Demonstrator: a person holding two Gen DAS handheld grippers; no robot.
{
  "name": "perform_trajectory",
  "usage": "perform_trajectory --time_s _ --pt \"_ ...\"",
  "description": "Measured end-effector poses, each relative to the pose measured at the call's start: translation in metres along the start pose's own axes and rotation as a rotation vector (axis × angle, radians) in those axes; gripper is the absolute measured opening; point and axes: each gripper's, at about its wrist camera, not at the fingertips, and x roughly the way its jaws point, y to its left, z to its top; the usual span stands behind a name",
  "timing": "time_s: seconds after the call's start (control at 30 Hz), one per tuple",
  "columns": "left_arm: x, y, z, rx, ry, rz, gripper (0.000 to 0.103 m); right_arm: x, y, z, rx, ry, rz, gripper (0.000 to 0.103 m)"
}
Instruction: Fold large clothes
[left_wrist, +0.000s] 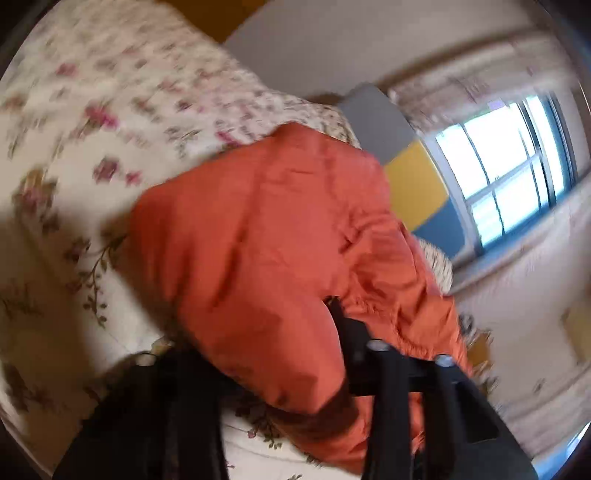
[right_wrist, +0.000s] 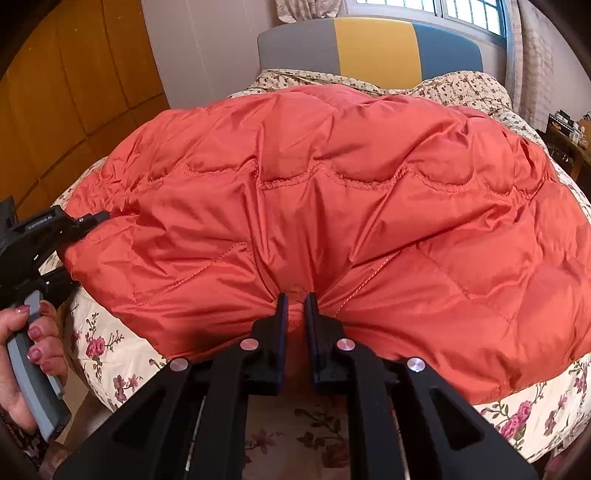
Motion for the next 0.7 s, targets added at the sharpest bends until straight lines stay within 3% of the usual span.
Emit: perform_trajectory --time_s 0.07,0.13,0.33,0.5,0.63,0.7 --pt "-0.003 -0.005 0.000 0.000 -0.011 0.010 0.023 -0.002 -0.002 0.000 0.010 0.002 0.004 0.008" --pt "-0.013 -0.027 -0.002 0.102 -0.055 0.029 0.019 -0.002 -0.005 0.001 0.017 0.004 0.007 0.008" --pt "-0.047 -0.107 -0.012 0.364 -0.146 -0.095 0.019 -0.002 -0.013 0.004 0.051 0.005 0.021 0.008" --pt "-0.061 -0.169 -0.040 0.612 -0.143 -0.216 0.019 -0.003 -0.023 0.005 0.097 0.014 0.056 0.009" --pt "-0.062 -0.201 -0.060 0.751 -0.138 -0.251 0.019 -0.017 -0.046 0.013 0.194 0.021 0.183 0.022" --pt "-0.061 -0.211 -0.068 0.805 -0.137 -0.254 0.019 -0.043 -0.064 0.014 0.244 -0.052 0.193 0.028"
